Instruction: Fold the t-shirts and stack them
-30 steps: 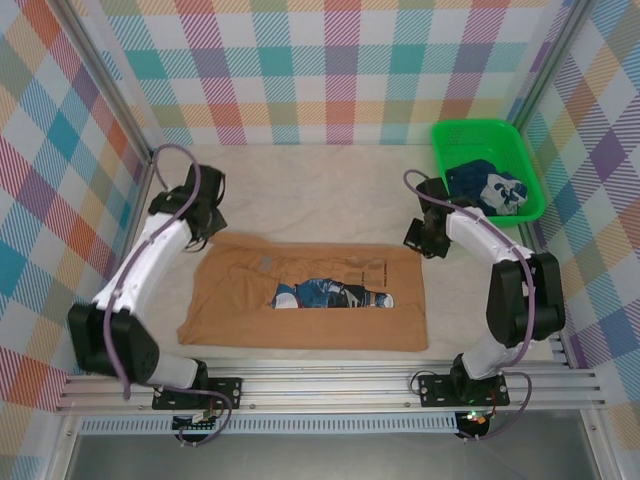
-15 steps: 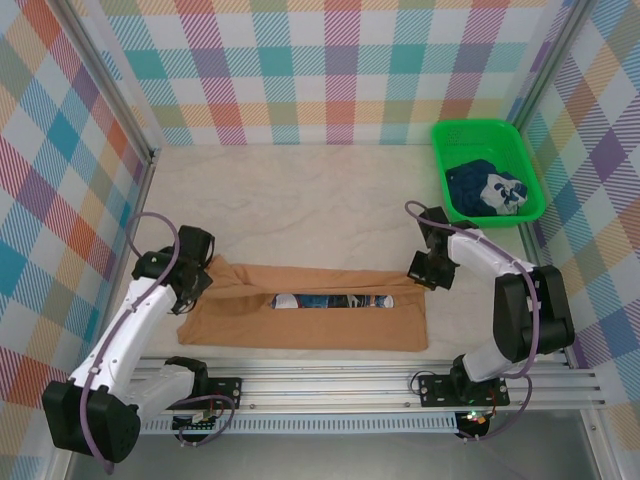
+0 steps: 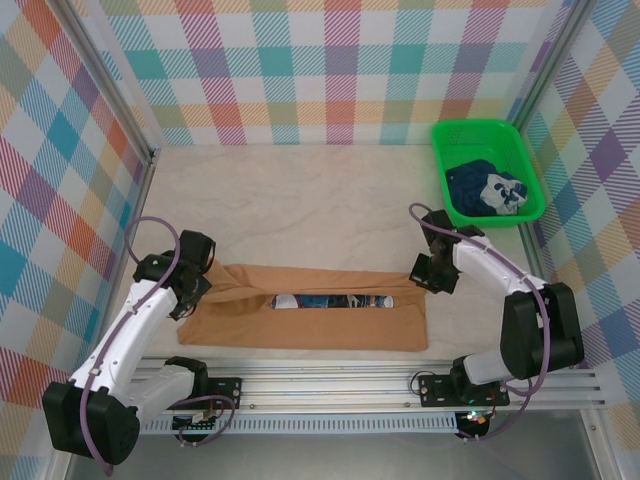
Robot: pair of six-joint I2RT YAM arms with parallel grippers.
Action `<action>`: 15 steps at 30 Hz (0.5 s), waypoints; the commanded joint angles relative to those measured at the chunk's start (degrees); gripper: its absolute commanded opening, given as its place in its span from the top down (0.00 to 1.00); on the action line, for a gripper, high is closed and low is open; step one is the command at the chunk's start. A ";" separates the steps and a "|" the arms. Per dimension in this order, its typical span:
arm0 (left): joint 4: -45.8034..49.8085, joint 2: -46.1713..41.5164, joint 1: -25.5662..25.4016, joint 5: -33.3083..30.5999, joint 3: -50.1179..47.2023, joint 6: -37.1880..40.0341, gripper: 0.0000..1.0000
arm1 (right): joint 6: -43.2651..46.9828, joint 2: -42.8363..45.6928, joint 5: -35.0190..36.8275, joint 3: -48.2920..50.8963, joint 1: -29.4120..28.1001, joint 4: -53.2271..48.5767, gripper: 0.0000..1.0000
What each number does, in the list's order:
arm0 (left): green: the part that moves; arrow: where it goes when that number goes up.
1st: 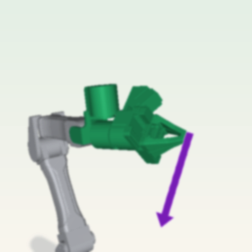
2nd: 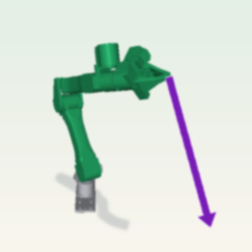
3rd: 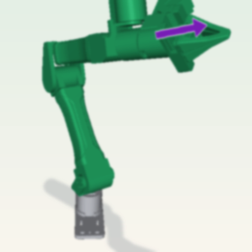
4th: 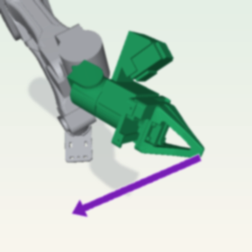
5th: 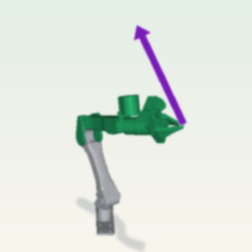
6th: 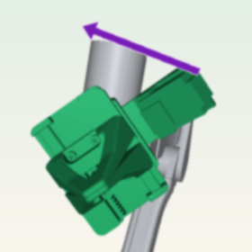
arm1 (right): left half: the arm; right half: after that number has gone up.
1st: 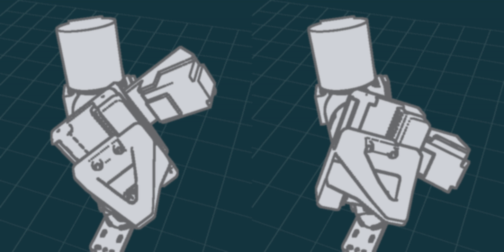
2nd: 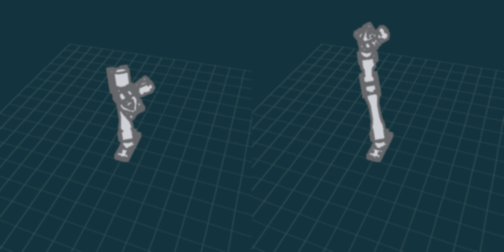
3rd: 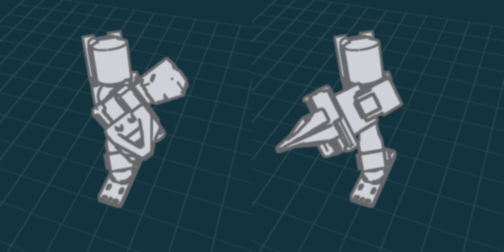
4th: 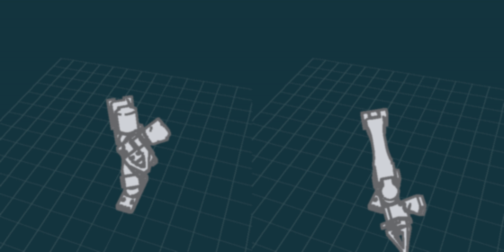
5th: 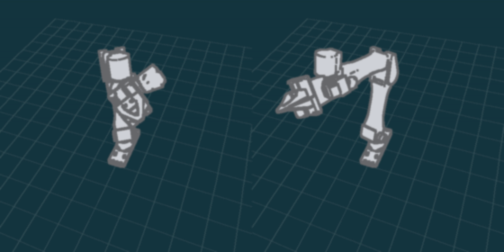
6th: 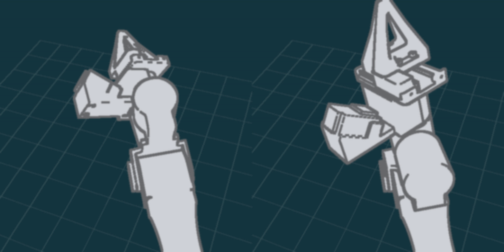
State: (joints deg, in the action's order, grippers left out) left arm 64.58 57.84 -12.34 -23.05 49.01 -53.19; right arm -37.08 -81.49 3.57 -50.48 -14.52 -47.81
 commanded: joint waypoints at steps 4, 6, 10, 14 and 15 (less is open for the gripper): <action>1.62 -0.99 -1.81 0.98 -4.65 -2.56 1.00 | -1.64 -0.38 -0.06 3.68 -0.33 -0.38 1.00; 1.12 -0.34 -1.99 2.45 -5.88 -3.22 1.00 | -2.26 -1.60 0.63 3.57 -0.32 -0.52 0.90; 2.49 -0.59 -3.10 3.90 -5.52 -5.20 0.87 | -4.12 -0.33 5.24 2.62 -0.33 -2.86 0.71; 4.86 -3.92 -4.19 1.24 -2.82 -7.38 0.72 | -4.77 3.11 8.99 1.37 -0.28 -4.17 0.66; 4.46 -4.38 -4.19 0.97 -1.75 -7.39 0.71 | -4.49 3.84 8.86 1.05 -0.30 -3.69 0.66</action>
State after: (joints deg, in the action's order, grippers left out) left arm 66.48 55.59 -15.90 -20.27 43.90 -58.57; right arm -40.29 -80.27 9.21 -47.35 -14.68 -49.58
